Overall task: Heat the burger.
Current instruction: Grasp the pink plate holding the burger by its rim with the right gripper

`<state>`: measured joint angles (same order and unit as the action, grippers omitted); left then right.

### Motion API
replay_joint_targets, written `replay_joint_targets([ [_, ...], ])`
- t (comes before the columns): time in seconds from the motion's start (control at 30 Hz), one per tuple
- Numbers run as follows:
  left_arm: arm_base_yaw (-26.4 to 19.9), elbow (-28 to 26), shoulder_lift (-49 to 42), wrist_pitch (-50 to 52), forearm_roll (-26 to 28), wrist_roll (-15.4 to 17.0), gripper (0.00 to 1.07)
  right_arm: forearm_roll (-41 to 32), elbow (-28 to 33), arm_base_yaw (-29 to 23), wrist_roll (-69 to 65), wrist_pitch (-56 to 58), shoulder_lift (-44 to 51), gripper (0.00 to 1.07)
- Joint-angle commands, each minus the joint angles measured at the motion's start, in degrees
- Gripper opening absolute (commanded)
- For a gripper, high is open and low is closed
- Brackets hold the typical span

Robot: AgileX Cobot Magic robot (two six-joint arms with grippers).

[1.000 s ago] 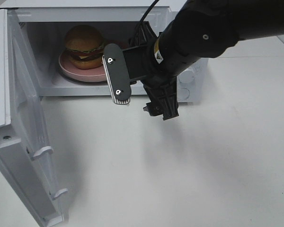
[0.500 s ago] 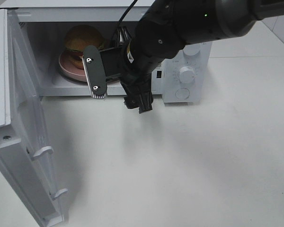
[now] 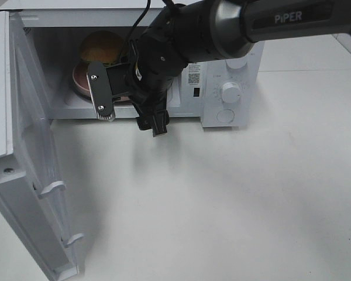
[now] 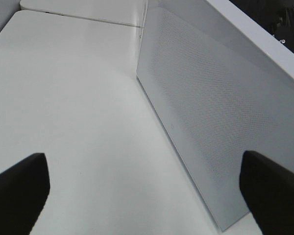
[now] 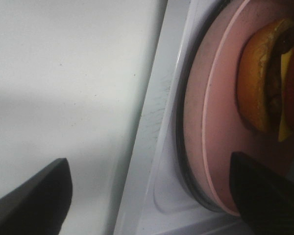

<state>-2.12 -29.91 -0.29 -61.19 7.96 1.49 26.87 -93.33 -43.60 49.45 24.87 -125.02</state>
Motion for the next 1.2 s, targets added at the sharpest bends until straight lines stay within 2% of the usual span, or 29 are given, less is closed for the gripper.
replay_joint_targets([
  [0.03, -0.1, 0.3, -1.1, 0.0, 0.0, -0.1, 0.98, 0.2, -1.8, 0.1, 0.0, 0.6, -1.4, 0.82],
  [0.2, -0.1, 0.3, -1.1, 0.0, 0.0, -0.1, 0.98, 0.1, -6.2, 0.6, 0.0, 1.3, -4.6, 0.81],
  [0.57, -0.1, 0.3, -1.1, 0.0, 0.0, -0.1, 0.98, -0.1, -12.1, 2.1, 0.0, 1.3, -9.1, 0.78],
  [0.93, -0.1, 0.3, -1.1, 0.0, 0.0, -0.1, 0.98, -0.5, -17.0, 2.8, -0.1, 1.1, -13.2, 0.76],
  [1.2, -0.1, 0.3, -1.1, 0.0, 0.0, -0.1, 0.98, -0.5, -17.6, 2.8, -0.2, 0.9, -14.8, 0.75],
])
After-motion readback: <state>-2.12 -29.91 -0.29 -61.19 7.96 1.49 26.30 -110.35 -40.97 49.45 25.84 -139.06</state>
